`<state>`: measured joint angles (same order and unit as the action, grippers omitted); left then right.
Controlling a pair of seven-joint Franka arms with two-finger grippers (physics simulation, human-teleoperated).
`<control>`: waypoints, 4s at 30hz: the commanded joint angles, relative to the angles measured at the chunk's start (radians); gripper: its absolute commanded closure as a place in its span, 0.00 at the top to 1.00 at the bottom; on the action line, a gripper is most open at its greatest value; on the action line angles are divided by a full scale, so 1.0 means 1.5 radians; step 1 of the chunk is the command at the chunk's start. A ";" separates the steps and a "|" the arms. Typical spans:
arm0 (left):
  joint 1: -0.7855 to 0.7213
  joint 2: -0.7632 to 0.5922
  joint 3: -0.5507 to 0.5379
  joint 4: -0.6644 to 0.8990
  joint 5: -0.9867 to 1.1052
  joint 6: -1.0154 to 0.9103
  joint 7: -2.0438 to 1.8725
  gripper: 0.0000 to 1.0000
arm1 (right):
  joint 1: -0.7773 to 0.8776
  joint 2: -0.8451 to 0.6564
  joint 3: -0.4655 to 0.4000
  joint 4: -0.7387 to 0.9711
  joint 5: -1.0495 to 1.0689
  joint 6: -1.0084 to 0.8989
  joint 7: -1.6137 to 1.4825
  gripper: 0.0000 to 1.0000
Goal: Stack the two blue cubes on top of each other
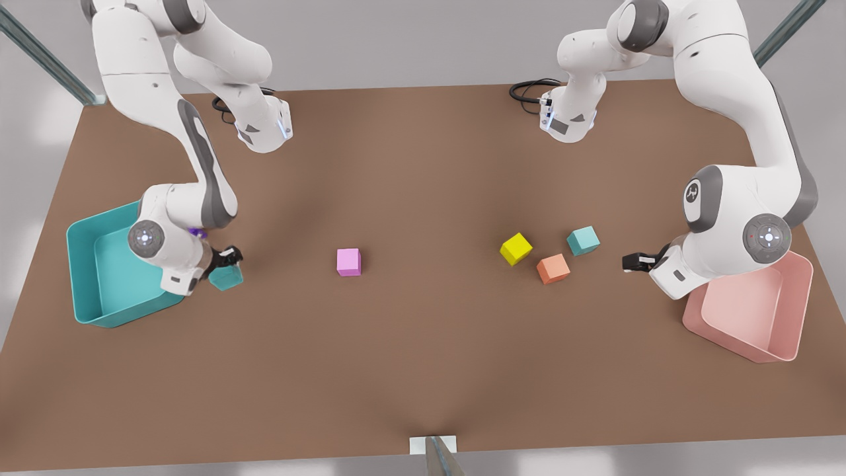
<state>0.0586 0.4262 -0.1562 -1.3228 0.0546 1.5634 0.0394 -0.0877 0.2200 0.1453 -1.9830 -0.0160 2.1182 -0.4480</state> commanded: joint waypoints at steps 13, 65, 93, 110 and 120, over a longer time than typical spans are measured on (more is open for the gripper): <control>0.071 0.055 0.006 -0.010 0.047 0.060 -0.053 1.00 | 0.464 0.528 0.035 0.706 0.066 0.087 0.386 0.30; 0.242 -0.106 -0.195 -0.646 -0.030 0.497 -0.340 0.61 | -0.089 -0.280 0.009 0.010 -0.028 -0.244 0.357 1.00; -0.139 0.173 -0.189 -0.177 0.112 0.316 -0.618 0.61 | -0.091 -0.151 0.054 0.107 -0.042 -0.250 0.367 1.00; -0.147 0.198 -0.191 -0.135 0.096 0.324 -0.623 0.61 | -0.089 -0.151 0.054 0.107 -0.042 -0.250 0.367 1.00; -0.149 0.176 -0.201 0.018 0.105 0.118 -0.580 1.00 | -0.089 -0.150 0.054 0.107 -0.042 -0.250 0.367 1.00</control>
<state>-0.1623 0.6941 -0.4513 -1.3538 0.2052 1.9610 -0.8661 -0.1041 -0.0042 0.2398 -1.8228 -0.0804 1.7429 0.1037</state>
